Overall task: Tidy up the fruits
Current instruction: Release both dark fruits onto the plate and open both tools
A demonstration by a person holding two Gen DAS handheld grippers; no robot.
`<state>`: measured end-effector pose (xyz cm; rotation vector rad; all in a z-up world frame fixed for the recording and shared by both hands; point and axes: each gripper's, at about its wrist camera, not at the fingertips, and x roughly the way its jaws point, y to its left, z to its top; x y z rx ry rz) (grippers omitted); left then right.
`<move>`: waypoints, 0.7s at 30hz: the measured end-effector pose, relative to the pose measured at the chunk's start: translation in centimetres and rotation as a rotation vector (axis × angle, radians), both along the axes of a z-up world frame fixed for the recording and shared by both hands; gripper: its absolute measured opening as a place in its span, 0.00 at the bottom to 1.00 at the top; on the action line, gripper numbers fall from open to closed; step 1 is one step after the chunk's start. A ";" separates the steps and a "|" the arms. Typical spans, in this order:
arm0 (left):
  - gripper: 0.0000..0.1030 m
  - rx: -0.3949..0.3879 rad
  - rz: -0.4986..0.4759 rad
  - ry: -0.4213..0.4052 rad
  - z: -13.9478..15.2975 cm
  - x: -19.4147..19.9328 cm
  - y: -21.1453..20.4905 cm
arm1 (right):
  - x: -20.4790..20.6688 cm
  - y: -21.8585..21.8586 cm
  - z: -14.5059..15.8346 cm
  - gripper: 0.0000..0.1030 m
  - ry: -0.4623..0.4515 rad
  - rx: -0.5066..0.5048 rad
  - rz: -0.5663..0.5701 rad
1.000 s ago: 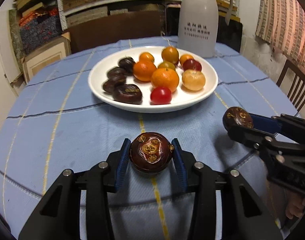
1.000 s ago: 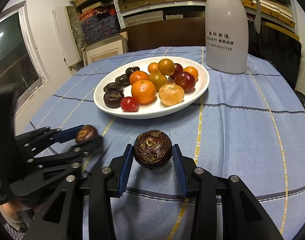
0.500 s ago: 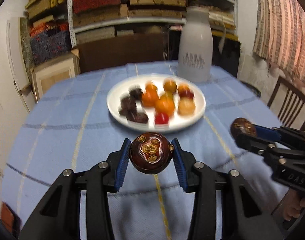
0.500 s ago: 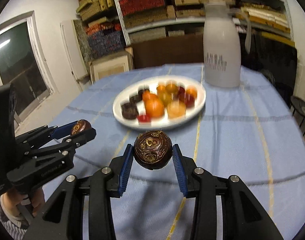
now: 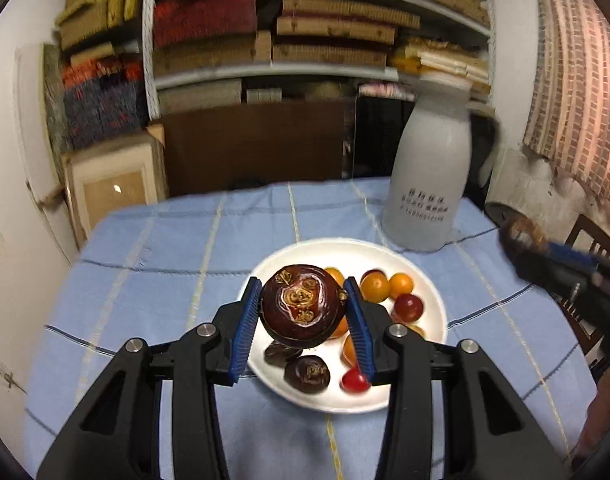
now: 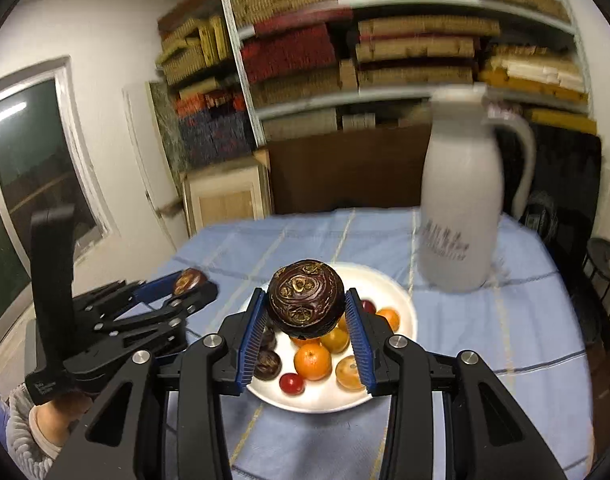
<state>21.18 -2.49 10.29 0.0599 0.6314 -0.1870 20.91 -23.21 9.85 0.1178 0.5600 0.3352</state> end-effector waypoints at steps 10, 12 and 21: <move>0.51 -0.005 -0.023 0.170 -9.7 7.3 -1.1 | 7.8 1.3 -10.2 0.41 0.215 -0.035 -0.029; 0.58 -0.003 -0.012 0.169 -10.2 7.4 -0.9 | 8.3 1.3 -10.7 0.49 0.219 -0.026 -0.043; 0.73 -0.043 0.036 0.097 -6.6 2.8 0.2 | 4.6 0.1 -6.7 0.53 0.147 0.041 -0.037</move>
